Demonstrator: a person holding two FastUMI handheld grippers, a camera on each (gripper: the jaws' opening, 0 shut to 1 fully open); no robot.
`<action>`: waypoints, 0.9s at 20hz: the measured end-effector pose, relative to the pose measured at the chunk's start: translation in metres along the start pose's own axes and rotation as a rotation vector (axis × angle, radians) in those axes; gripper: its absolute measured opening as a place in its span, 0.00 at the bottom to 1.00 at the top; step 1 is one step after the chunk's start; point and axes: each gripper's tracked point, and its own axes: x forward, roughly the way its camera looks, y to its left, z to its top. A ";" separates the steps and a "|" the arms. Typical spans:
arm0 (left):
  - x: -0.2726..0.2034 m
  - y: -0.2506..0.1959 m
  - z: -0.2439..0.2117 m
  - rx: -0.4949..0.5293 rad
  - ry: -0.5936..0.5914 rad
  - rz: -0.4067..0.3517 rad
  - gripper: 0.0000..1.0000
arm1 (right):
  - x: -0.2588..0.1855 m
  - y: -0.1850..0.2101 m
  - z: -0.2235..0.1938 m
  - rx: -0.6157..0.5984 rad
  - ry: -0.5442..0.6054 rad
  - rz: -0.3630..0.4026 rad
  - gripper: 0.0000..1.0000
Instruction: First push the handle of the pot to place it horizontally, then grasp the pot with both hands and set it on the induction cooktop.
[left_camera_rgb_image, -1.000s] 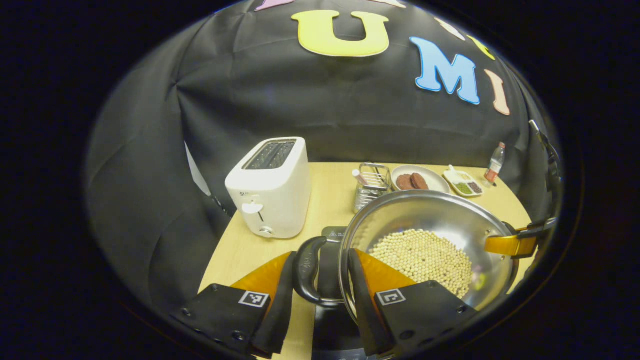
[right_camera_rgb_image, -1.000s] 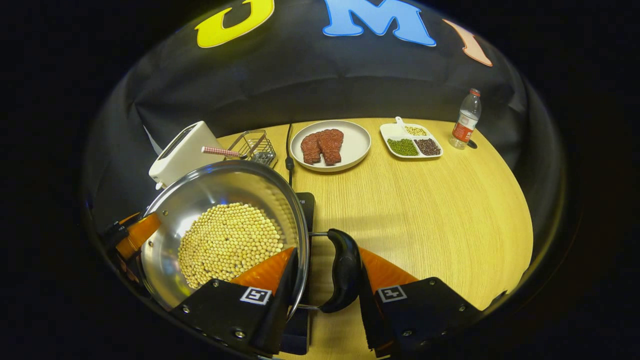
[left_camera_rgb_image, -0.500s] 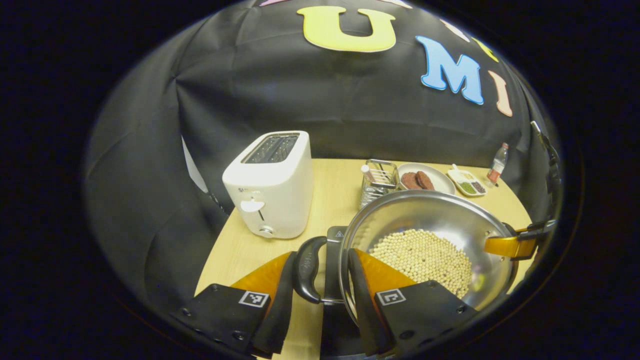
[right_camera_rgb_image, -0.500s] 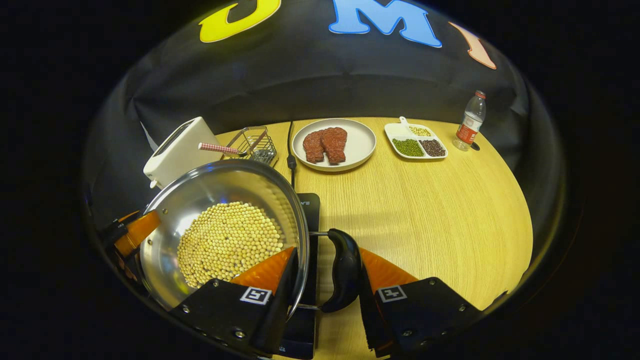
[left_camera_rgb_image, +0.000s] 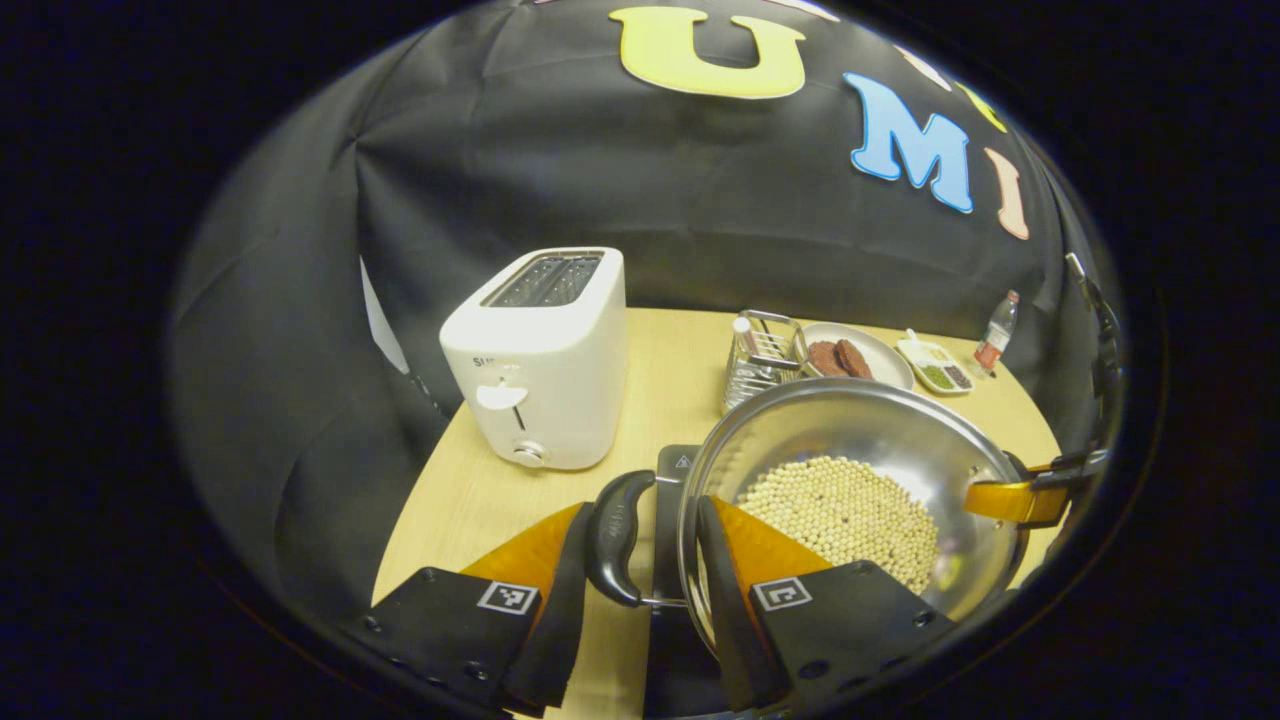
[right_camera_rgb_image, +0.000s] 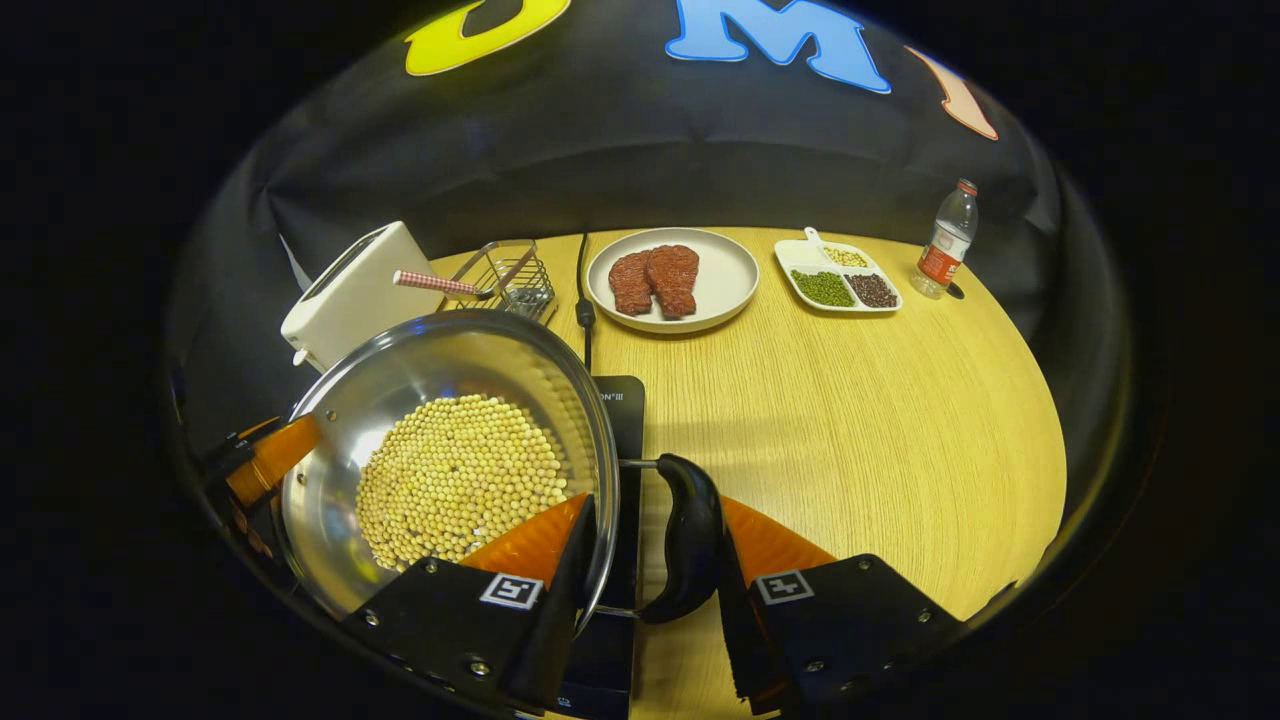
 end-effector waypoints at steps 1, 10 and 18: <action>0.000 -0.001 -0.001 0.001 0.001 -0.001 0.64 | 0.000 0.000 -0.001 0.002 0.003 -0.001 0.63; -0.035 0.004 0.042 -0.036 -0.132 0.027 0.88 | -0.013 -0.008 0.010 -0.011 -0.097 0.002 0.66; -0.142 -0.068 0.129 0.020 -0.404 0.033 0.90 | -0.127 -0.039 0.098 -0.073 -0.480 0.030 0.91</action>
